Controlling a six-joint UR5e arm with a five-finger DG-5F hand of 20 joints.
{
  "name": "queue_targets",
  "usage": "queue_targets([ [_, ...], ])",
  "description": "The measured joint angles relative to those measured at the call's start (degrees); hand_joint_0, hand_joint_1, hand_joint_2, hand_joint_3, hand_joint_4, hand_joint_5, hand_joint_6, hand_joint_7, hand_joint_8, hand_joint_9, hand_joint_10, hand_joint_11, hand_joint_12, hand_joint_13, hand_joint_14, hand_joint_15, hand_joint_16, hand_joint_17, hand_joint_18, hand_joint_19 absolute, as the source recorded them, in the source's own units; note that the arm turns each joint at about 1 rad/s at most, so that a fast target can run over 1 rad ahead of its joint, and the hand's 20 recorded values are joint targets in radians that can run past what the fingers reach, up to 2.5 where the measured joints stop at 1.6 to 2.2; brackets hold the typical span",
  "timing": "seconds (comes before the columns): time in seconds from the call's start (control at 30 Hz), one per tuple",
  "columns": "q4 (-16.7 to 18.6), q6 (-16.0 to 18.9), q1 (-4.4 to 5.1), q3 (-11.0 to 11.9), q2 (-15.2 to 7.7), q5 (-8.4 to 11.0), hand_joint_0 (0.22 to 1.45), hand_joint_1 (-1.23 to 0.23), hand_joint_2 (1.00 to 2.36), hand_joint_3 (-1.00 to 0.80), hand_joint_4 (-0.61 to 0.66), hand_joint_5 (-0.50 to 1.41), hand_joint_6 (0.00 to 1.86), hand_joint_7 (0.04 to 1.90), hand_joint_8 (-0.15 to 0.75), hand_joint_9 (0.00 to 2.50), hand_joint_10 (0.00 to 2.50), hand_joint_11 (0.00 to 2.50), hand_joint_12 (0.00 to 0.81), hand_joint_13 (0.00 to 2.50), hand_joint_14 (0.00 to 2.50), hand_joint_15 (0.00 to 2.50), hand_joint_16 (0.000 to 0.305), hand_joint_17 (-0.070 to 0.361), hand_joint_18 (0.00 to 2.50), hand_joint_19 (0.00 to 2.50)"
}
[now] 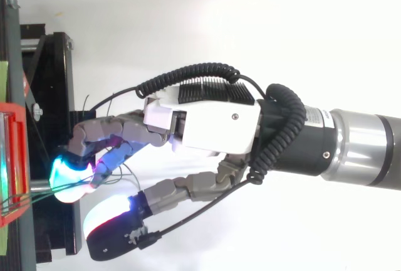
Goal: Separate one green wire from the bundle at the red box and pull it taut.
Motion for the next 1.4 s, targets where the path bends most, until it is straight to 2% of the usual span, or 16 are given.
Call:
queue_targets([
  [0.2, 1.44, 0.06, 0.02, -0.30, -0.14, 0.13, 0.57, -0.59, 1.01, -0.44, 0.27, -0.13, 0.50, 0.96, 0.292, 0.72, 0.01, 0.22, 0.396, 0.52, 0.01, 0.22, 0.063, 0.141, 0.43, 0.26],
  [0.53, 1.45, 0.76, 0.02, -0.32, -0.09, -0.19, 0.59, -0.58, 1.01, -0.40, 0.24, -0.11, 0.50, 1.10, 0.292, 0.73, 0.01, 0.23, 0.392, 0.53, 0.01, 0.23, 0.061, 0.138, 0.45, 0.27],
  [0.73, 1.43, 1.59, -0.34, -0.30, -0.07, -1.67, 0.61, -0.58, 1.01, -0.37, 0.22, -0.11, 0.50, 1.17, 0.291, 0.74, 0.01, 0.23, 0.391, 0.53, 0.01, 0.23, 0.061, 0.137, 0.45, 0.28],
  [0.9, 1.37, 1.71, -0.87, -0.31, 0.00, -3.85, 0.63, -0.60, 1.02, -0.30, 0.20, -0.11, 0.50, 1.21, 0.289, 0.74, 0.01, 0.25, 0.390, 0.53, 0.01, 0.23, 0.061, 0.136, 0.45, 0.27],
  [1.07, 0.71, 1.73, -1.28, -0.30, 0.27, -5.48, 0.59, -0.60, 1.01, -0.40, 0.21, -0.11, 0.50, 1.21, 0.288, 0.73, 0.01, 0.25, 0.391, 0.53, 0.01, 0.23, 0.061, 0.137, 0.46, 0.28],
  [1.4, 0.41, 1.67, -2.10, -0.49, 0.23, -5.85, 0.56, -0.56, 1.00, -0.45, 0.23, -0.12, 0.50, 1.15, 0.293, 0.72, 0.01, 0.24, 0.399, 0.53, 0.01, 0.23, 0.062, 0.140, 0.46, 0.28],
])
